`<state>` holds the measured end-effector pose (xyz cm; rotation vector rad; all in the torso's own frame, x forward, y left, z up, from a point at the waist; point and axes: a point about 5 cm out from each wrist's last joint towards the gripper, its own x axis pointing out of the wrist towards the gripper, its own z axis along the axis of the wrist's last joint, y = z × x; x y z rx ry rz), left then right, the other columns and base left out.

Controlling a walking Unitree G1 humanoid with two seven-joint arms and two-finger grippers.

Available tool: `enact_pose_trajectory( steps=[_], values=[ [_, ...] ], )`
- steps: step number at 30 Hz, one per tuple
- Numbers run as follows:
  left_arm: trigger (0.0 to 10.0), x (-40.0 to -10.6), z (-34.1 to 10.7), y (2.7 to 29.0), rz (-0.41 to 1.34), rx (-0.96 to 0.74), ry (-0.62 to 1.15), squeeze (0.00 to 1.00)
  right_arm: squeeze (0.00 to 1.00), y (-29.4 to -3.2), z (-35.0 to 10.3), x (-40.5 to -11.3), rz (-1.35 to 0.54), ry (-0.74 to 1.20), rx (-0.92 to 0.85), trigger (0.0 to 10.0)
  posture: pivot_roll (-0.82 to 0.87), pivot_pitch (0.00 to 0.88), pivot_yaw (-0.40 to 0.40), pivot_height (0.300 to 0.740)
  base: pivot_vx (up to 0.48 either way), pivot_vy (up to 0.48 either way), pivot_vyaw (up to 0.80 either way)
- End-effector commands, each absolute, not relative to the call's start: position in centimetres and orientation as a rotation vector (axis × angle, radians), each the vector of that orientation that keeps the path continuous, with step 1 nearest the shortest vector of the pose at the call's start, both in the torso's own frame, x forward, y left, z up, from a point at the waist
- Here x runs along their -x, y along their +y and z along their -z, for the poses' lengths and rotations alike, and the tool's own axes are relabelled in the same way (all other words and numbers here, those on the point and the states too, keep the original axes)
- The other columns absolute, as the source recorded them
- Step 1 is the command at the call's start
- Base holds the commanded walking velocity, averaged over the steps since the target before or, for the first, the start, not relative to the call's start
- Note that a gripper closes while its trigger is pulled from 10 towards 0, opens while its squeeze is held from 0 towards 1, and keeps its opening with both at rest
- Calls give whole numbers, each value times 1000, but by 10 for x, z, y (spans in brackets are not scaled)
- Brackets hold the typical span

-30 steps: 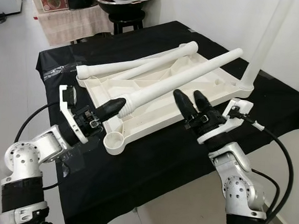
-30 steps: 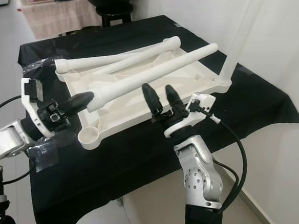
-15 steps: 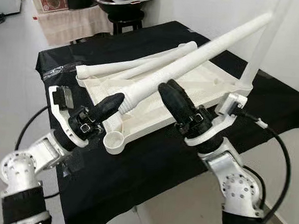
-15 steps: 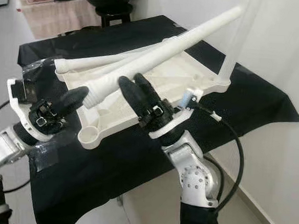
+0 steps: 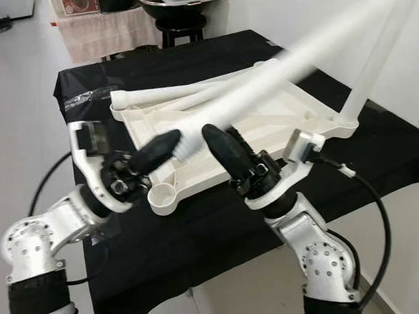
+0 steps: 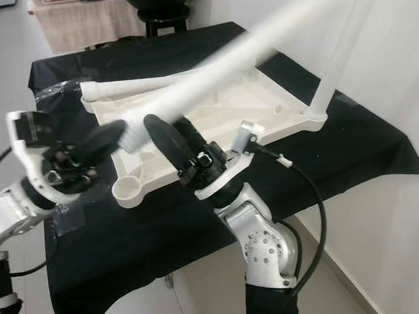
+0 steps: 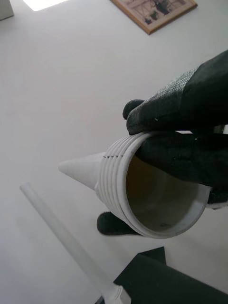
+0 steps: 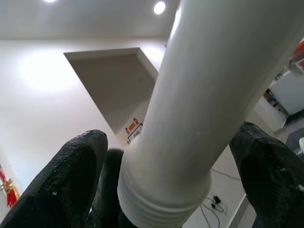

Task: Building children table

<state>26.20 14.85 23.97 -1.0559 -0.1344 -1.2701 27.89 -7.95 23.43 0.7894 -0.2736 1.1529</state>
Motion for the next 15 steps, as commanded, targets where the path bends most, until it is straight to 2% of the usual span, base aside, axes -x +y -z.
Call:
enact_pose_trajectory(
  steps=[1,10,15],
  values=[
    [0,-256,-241,146,1303,1059,-138,0,0,-79,-232,-280,-1149,-266,-790,10000,-48,113,44,740,0,0,0],
    [0,-252,-237,141,1319,1070,-109,0,0,-80,-238,-283,-1144,-294,-800,10000,-50,111,48,740,0,0,0],
    [0,-246,-230,134,1329,1067,-58,0,0,-86,-259,-286,-1157,-378,-851,10000,-52,102,49,740,0,0,0]
  ],
)
